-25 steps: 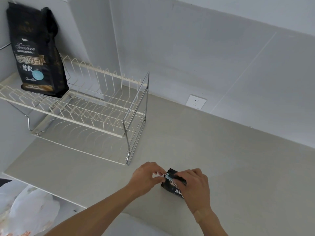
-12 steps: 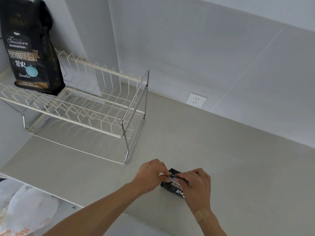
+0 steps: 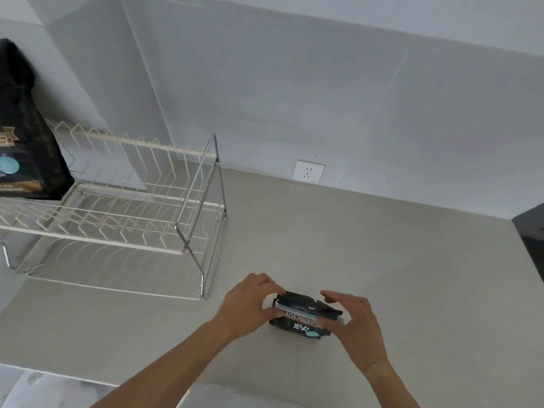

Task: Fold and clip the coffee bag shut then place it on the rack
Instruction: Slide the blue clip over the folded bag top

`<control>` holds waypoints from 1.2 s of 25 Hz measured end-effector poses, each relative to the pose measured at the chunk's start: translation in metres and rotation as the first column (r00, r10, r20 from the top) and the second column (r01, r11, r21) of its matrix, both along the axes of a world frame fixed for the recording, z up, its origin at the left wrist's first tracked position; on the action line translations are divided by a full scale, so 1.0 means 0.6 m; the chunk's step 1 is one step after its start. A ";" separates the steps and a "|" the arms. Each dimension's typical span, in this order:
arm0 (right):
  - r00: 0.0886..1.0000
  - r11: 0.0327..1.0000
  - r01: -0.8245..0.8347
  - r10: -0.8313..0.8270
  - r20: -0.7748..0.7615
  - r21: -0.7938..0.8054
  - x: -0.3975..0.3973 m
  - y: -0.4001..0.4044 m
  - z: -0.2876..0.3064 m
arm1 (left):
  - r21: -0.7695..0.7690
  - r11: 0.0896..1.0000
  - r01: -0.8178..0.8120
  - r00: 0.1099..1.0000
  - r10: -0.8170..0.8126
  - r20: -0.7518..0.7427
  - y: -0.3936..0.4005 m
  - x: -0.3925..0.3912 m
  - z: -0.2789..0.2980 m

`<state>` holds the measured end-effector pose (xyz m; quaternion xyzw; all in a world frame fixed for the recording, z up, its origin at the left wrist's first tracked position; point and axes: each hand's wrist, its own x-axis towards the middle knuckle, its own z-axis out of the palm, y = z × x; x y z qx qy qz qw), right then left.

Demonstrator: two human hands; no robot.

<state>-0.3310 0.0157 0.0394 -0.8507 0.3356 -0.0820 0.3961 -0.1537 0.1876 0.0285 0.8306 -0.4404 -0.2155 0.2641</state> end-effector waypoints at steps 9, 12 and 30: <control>0.968 0.853 0.107 -0.207 0.143 0.510 0.007 0.011 -0.035 | -0.014 0.967 0.253 0.959 -0.248 0.139 -0.085 -0.038 0.033; 0.967 0.835 0.124 -0.224 0.125 0.537 0.007 0.011 -0.052 | -0.019 0.967 0.253 0.960 -0.249 0.131 -0.091 -0.045 0.034; 0.975 0.696 0.033 -0.180 0.130 0.717 -0.044 0.011 -0.088 | -0.005 1.000 0.026 0.997 -0.026 -0.076 -0.023 -0.006 0.007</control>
